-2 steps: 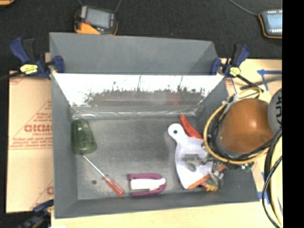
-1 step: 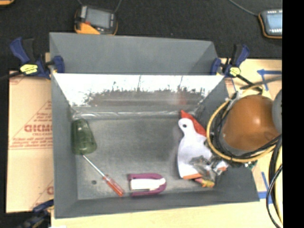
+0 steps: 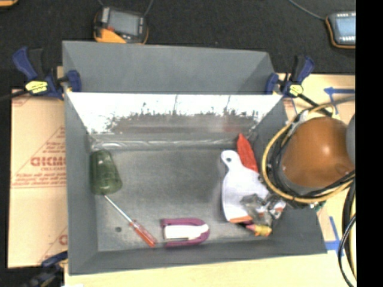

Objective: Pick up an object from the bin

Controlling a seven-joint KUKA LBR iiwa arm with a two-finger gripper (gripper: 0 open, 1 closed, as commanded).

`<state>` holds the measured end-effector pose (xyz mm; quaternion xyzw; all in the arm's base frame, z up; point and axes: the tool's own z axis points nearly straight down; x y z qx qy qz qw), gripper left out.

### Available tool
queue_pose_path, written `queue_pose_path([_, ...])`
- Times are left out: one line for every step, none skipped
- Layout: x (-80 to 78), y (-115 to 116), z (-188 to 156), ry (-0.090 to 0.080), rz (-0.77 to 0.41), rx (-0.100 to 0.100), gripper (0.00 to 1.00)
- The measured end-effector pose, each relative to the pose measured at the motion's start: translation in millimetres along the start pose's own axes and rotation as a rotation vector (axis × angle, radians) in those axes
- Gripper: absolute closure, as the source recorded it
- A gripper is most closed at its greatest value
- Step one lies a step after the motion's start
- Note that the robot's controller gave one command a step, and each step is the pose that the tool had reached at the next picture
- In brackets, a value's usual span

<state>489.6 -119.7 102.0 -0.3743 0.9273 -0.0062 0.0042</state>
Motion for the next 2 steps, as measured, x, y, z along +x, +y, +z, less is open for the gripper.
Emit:
queue_pose_path([0.4,1.2,-17.7,0.002,0.0,-0.005,1.0])
queue_pose_path([0.3,0.6,-54.9,0.002,0.002,-0.006,1.0])
